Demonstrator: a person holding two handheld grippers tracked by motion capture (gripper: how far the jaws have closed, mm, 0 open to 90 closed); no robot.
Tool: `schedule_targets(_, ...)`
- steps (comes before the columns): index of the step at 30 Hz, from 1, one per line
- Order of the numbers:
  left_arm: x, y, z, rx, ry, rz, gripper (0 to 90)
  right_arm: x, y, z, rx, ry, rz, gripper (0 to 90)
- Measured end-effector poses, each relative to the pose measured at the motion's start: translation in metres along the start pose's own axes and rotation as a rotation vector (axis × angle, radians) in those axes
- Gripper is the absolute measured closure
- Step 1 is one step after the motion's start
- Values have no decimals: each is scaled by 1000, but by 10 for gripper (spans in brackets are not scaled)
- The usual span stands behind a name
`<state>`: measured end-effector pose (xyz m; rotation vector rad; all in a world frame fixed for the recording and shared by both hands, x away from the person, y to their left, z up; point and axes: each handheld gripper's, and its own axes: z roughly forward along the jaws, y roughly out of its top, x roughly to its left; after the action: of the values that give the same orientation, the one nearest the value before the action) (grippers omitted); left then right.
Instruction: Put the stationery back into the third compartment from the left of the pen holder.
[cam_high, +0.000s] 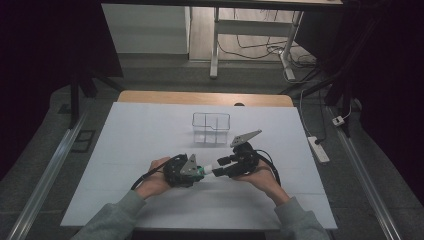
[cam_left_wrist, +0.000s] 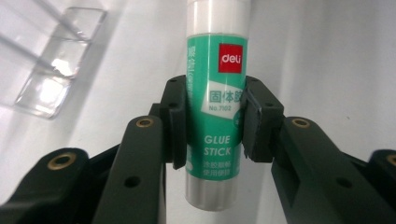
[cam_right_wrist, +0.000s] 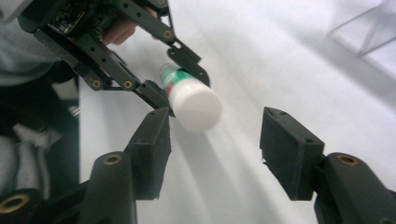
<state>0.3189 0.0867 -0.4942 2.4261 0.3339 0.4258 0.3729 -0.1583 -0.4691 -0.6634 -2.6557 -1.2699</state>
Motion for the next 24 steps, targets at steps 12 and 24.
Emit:
schedule_targets(12, 15, -10, -8, -112, -17, -145, 645, -5, -8, -12, -116, -66, -5, 388)
schedule_targets(24, 21, -17, -10, -152, 5, -213, 644, -2, -13, -10, -213, -98, 2, 384)
